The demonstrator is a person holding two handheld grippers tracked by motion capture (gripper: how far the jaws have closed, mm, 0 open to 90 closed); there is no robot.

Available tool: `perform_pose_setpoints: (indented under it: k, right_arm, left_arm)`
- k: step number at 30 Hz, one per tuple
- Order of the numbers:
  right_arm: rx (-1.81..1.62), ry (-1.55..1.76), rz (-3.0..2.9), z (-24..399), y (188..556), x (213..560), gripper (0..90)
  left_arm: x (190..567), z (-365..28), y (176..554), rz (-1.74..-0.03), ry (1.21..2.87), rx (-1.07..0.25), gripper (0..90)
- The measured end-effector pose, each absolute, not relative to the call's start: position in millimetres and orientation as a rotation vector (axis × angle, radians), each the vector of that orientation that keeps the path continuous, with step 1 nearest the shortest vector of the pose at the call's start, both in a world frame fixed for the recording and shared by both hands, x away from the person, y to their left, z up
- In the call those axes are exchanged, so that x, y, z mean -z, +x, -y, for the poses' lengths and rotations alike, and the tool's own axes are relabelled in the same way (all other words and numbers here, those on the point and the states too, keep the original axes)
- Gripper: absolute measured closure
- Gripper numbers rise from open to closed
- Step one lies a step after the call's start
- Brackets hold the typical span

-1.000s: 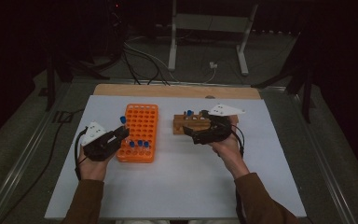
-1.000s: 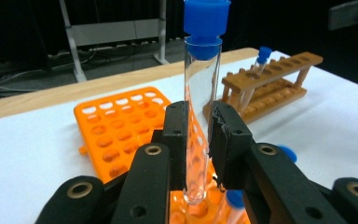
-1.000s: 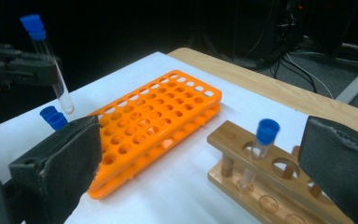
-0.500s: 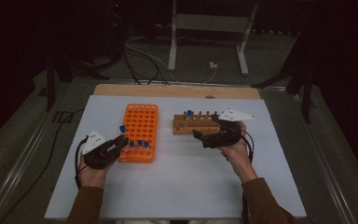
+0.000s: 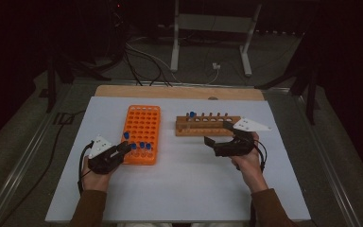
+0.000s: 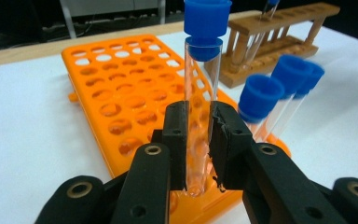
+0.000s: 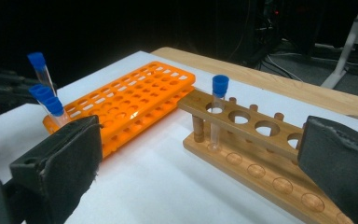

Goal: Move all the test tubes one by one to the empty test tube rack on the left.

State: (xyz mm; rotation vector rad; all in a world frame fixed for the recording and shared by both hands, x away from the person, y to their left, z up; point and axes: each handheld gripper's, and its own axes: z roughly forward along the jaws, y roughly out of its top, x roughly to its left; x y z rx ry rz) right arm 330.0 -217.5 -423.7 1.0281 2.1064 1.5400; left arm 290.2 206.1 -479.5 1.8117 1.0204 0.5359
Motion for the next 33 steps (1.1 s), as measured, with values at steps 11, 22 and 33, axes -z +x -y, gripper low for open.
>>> perform_pose_setpoints:
  k: [11,22,33]
  right_arm:
    - [-1.545,1.004,-2.109,212.7,322.4,424.1,0.0]
    - [-1.529,0.987,-2.137,202.8,321.8,429.2,0.0]
    - [-1.529,0.988,-2.145,201.3,321.5,431.9,0.0]
  left_arm:
    - [486.6,-201.7,285.0,-1.035,1.902,-0.563,77.8]
    - [487.8,-197.9,283.3,-1.028,1.934,-0.586,77.7]
    - [491.1,-196.1,284.0,-1.040,1.965,-0.582,77.7]
